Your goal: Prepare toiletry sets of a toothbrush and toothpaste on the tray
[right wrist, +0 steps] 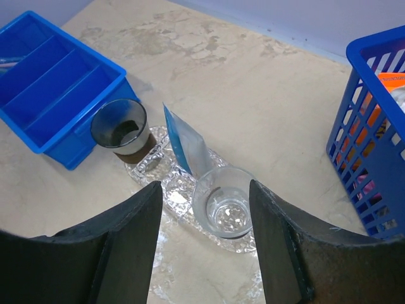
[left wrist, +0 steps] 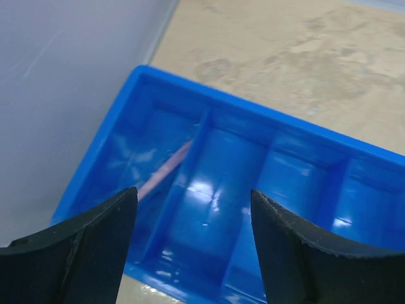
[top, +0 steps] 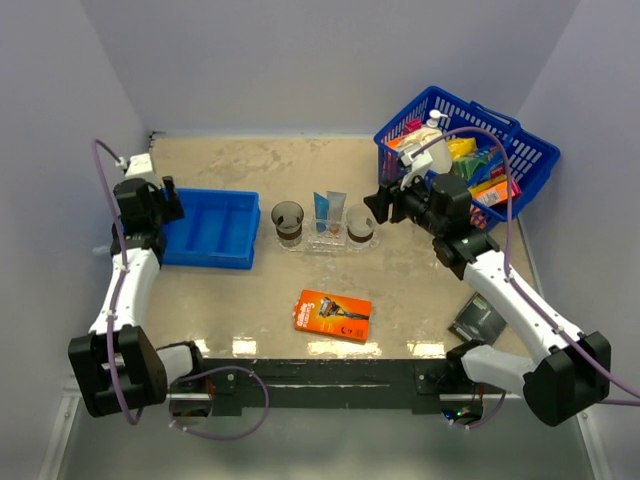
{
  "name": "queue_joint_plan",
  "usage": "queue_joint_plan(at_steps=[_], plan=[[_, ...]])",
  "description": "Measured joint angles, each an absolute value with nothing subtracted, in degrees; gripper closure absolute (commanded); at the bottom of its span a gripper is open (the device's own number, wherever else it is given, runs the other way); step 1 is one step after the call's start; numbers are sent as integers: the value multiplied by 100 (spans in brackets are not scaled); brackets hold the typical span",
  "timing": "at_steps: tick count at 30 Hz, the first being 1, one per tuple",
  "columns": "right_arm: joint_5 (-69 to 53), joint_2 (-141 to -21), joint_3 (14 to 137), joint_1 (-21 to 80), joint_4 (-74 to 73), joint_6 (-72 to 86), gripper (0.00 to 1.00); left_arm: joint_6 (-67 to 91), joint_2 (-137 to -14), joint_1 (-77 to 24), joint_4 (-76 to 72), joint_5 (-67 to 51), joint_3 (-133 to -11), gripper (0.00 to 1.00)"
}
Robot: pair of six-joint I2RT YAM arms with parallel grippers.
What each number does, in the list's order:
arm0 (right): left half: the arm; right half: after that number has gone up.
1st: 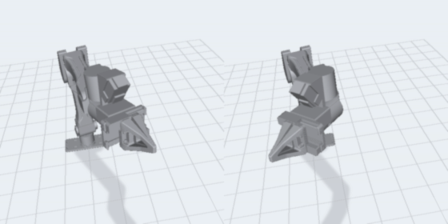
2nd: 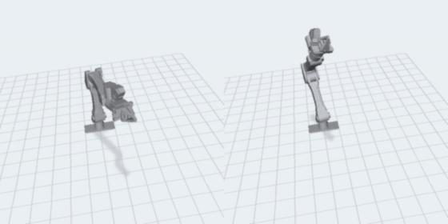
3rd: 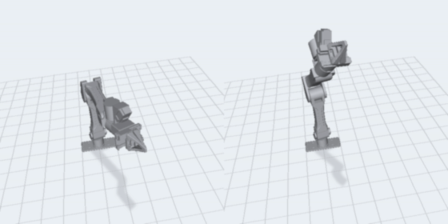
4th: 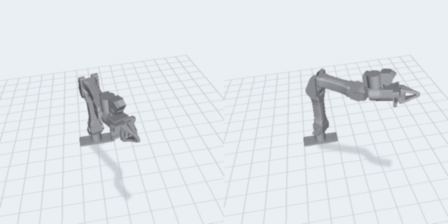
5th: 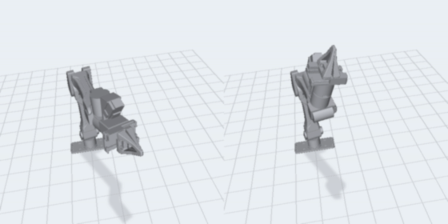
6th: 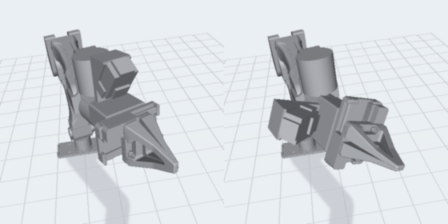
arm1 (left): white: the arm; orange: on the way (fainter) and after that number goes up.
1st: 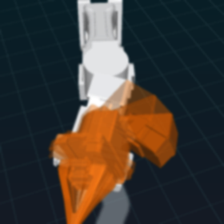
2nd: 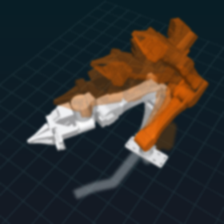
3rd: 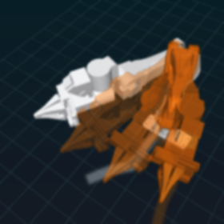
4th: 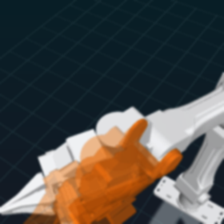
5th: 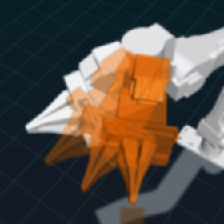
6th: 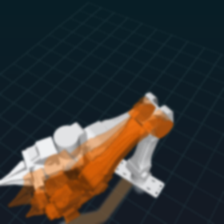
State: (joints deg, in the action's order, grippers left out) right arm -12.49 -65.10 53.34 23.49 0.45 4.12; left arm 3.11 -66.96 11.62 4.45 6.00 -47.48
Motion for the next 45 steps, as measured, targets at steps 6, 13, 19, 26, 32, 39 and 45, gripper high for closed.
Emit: queue_joint_plan(at_steps=[6, 13, 19, 26, 32, 39, 45], plan=[[-1304, -6567, 5328, 2294, 5, 454, 40, 707, -6869, 1984, 469, 1057, -4748, 30], [-1275, -6565, 5306, 2285, 3, 454, 39, 878, -7275, 2410, 395, 1271, -4748, 36], [-1146, -6565, 5295, 2298, 3, 451, 39, 891, -7682, 2510, 473, 1378, -4748, 35], [-987, -6619, 5293, 2436, 3, 440, 39, 875, -7891, 2510, 543, 1441, -4757, 34], [-891, -6637, 5288, 2486, 5, 427, 39, 834, -8239, 2510, 569, 1426, -4864, 41], [-843, -6637, 5247, 2510, 8, 423, 39, 797, -8263, 2510, 593, 1406, -4904, 66], [-823, -6639, 5223, 2512, 8, 412, 39, 794, -8261, 2510, 607, 1365, -4936, 75]])
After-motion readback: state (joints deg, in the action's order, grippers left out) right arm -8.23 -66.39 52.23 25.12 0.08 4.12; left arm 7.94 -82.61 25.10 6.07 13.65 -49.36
